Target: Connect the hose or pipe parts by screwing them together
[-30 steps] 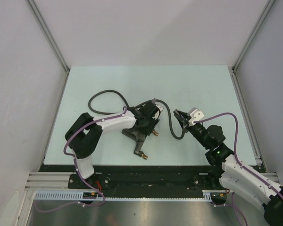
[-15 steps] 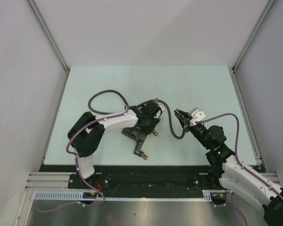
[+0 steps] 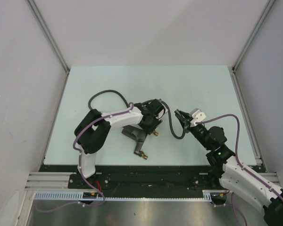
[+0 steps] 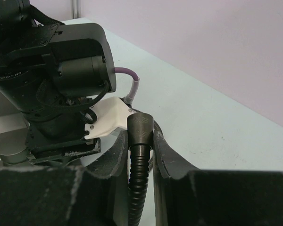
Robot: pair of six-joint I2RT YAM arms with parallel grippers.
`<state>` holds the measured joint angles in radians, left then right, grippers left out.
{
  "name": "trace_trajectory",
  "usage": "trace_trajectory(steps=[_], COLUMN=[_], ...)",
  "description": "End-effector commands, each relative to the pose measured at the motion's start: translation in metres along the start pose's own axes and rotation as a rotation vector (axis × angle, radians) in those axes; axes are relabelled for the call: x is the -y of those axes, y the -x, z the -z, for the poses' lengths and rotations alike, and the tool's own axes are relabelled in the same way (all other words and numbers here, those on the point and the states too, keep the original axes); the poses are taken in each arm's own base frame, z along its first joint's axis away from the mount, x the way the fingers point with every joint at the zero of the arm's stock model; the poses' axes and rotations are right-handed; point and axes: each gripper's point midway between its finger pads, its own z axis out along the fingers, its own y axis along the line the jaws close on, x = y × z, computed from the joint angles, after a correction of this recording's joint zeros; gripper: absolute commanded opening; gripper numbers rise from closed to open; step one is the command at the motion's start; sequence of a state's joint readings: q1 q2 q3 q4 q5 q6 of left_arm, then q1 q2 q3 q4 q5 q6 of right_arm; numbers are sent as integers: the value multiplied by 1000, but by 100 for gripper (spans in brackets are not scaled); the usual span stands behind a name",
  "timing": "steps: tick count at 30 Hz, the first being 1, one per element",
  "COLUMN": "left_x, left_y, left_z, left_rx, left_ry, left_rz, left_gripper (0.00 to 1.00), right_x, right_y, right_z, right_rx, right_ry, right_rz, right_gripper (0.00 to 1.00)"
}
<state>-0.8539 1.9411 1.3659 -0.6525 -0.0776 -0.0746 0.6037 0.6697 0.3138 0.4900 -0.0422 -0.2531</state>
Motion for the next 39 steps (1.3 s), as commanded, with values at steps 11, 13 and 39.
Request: trace_trajectory(steps=[11, 13, 39], left_x=[5, 6, -91], left_y=[-11, -11, 21], left_z=[-12, -11, 111], left_rx=[-100, -104, 235], left_ry=[-48, -54, 18], left_rz=[-103, -103, 252], left_gripper=[27, 16, 0], right_x=[4, 4, -80], right_y=[17, 17, -48], right_z=[1, 1, -46], right_rx=[63, 65, -99], right_ry=[-16, -14, 417], right_rz=[-17, -15, 540], right_gripper=[0, 0, 0])
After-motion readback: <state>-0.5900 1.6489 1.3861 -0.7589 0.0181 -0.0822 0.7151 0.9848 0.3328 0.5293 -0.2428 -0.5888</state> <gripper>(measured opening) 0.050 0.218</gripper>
